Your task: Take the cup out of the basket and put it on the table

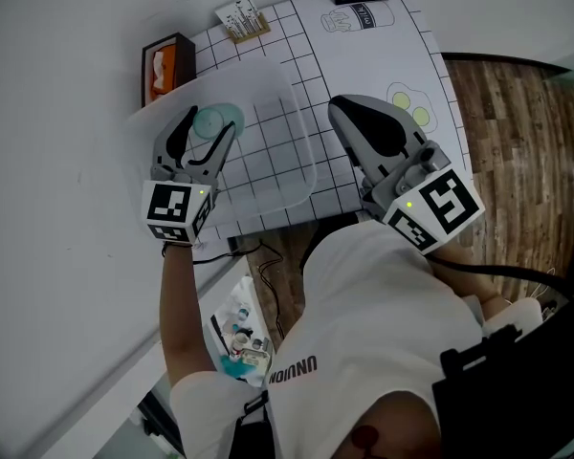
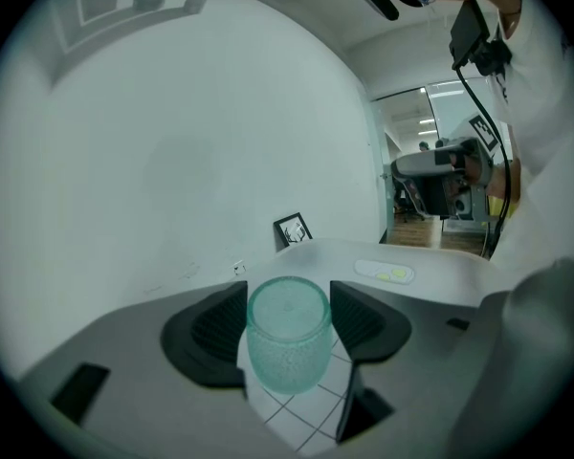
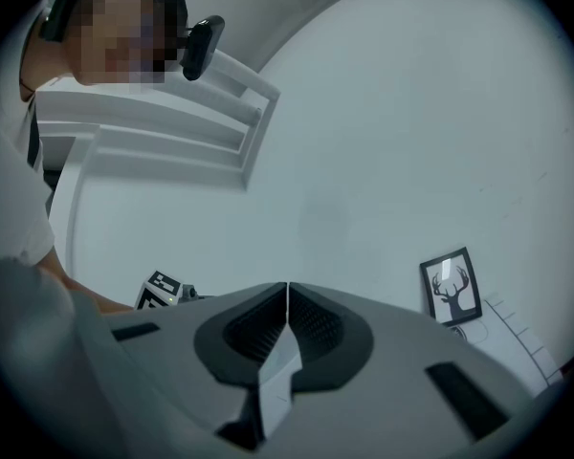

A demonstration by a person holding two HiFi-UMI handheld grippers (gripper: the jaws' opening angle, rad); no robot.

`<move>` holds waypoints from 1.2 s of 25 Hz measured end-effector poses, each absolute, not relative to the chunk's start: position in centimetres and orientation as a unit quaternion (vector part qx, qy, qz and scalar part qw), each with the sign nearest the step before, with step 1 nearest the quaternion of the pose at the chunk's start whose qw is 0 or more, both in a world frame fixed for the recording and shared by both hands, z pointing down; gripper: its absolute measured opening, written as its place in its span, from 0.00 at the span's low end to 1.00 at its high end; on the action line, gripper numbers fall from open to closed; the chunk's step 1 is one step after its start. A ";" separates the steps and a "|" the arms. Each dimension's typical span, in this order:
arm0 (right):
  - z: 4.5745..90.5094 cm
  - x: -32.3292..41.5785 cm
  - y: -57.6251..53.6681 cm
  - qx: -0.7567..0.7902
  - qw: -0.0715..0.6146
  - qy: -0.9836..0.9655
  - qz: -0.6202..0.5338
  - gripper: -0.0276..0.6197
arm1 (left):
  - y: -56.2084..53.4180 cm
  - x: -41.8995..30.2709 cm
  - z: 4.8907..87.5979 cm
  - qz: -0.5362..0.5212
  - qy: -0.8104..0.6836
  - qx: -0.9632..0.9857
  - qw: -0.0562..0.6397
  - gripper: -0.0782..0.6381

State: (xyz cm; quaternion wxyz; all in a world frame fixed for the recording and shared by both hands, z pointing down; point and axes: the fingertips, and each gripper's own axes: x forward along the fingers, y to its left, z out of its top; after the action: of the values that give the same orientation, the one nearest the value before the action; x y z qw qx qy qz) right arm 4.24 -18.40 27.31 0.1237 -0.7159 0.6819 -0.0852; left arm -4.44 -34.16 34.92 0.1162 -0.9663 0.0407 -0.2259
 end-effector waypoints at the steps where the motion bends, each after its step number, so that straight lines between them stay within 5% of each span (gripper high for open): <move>1: 27.3 4.2 -18.4 -0.716 0.124 0.682 -0.085 0.08 | -34.1 -4.5 34.7 -0.223 0.042 -0.967 0.116 0.50; 30: 27.2 4.1 -18.0 -0.709 0.124 0.689 -0.085 0.08 | -32.8 -5.1 29.4 -0.143 0.077 -0.981 0.105 0.50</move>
State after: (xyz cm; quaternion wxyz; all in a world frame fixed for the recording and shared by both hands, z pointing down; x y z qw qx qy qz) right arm 4.15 -18.03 27.23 0.1243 -0.7091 0.6889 -0.0846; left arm -5.12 -32.79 29.43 0.1055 -0.9811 0.0769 -0.1431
